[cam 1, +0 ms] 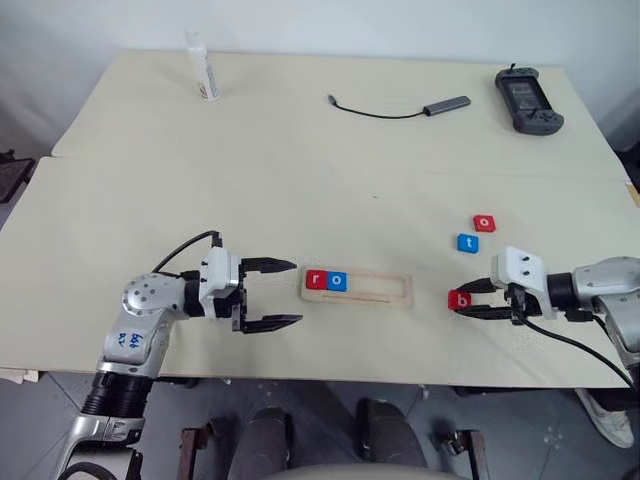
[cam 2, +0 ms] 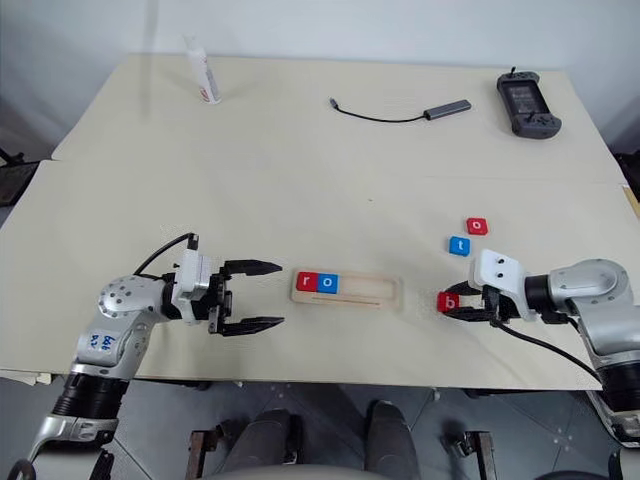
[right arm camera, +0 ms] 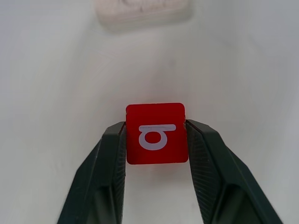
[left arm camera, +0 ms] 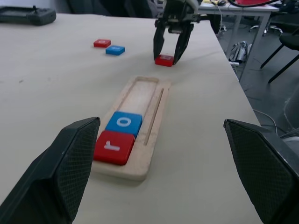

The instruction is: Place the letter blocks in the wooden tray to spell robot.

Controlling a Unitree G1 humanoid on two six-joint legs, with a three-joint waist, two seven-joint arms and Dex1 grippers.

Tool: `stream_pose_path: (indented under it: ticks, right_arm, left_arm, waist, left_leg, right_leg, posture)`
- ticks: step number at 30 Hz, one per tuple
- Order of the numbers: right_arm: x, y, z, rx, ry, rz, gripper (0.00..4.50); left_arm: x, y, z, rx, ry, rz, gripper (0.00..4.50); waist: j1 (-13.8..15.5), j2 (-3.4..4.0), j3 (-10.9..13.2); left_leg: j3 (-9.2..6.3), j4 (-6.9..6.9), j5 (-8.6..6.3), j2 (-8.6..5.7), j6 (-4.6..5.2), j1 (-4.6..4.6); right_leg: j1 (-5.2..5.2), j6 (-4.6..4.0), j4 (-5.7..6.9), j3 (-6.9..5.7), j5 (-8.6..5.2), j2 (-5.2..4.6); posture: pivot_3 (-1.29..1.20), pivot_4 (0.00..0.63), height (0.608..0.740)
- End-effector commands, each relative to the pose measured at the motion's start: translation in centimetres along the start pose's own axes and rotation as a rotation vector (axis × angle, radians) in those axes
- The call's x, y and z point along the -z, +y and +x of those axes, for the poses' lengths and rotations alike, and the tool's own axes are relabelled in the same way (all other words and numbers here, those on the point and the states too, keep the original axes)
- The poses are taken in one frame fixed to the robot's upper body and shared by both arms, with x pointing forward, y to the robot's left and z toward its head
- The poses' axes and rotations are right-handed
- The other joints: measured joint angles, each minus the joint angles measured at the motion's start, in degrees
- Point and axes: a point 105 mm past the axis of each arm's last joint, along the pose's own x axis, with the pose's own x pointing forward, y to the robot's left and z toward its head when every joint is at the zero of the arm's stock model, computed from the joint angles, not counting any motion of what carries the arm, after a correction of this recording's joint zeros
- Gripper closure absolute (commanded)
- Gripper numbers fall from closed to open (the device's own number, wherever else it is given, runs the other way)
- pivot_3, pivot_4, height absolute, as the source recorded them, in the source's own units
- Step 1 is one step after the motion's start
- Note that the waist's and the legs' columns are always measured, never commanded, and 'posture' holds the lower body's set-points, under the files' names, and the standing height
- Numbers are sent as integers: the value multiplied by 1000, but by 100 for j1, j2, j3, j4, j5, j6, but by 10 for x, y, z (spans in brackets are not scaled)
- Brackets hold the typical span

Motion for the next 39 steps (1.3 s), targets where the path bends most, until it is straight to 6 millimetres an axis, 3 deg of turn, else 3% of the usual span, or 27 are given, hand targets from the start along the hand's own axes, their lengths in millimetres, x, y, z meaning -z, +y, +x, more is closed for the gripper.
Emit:
stream_pose_path:
  ticks: [1, 5, 9, 16, 24, 28, 33, 39]
  right_arm:
    - [-44, 1, 6, -50, -95, -65, 3042]
    - [-89, 11, 23, -128, -177, -54, 3042]
    - [-110, 14, 46, -156, -179, -65, 3042]
    - [-115, 5, 84, -146, -140, -86, 3042]
    - [-116, 9, 95, -194, -128, -75, 3042]
    - [-118, 16, 95, -231, -137, -38, 1783]
    - [-123, 8, 81, -188, -161, -18, 17]
    - [-111, -3, 51, -51, -198, 6, 17]
  left_arm:
    - [-10, 1, -3, -17, -9, 48, 0]
    - [-9, 2, -6, -41, -2, 48, 0]
    - [-8, 3, -7, -58, 2, 46, 0]
    - [-6, 1, -4, -80, -7, 44, 0]
    - [-6, -2, -4, -108, -14, 39, 0]
    - [-6, -2, -4, -121, -13, 39, 0]
    - [-7, 0, -4, -124, -14, 42, 0]
    - [-7, 4, 0, -118, -23, 49, 0]
  waist:
    - [-11, 8, 4]
    - [-5, 11, 6]
    - [23, 11, 6]
    - [7, 11, 6]
    - [-8, 11, 6]
    - [-4, 11, 6]
    - [-5, 11, 6]
    - [30, 11, 6]
  left_leg:
    - [0, 0, 1, 0, -1, 1]
    - [-7, 0, 3, 6, -8, -1]
    - [-18, 0, 2, 3, -10, -9]
    - [-26, -3, 2, -4, -9, -20]
    - [-25, -4, 2, -2, -9, -19]
    - [-25, -4, 2, -1, -9, -19]
    - [-25, -4, 2, -1, -9, -19]
    - [-27, -5, 2, -3, -9, -20]
  right_leg:
    - [0, 0, 0, 0, 0, 0]
    - [-2, -4, 2, -13, 2, 0]
    - [-2, -8, -1, -25, 4, -4]
    - [-2, -9, -10, -39, 4, -10]
    - [-2, -9, -10, -43, 4, -8]
    - [-2, -9, -10, -43, 4, -8]
    - [-2, -9, -10, -43, 4, -8]
    - [0, -9, -13, -44, 4, -9]
  posture:
    - [0, 150, 740]
    - [0, 150, 740]
    - [0, 150, 740]
    - [0, 150, 740]
    - [0, 150, 740]
    - [0, 150, 740]
    - [0, 150, 740]
    - [0, 150, 740]
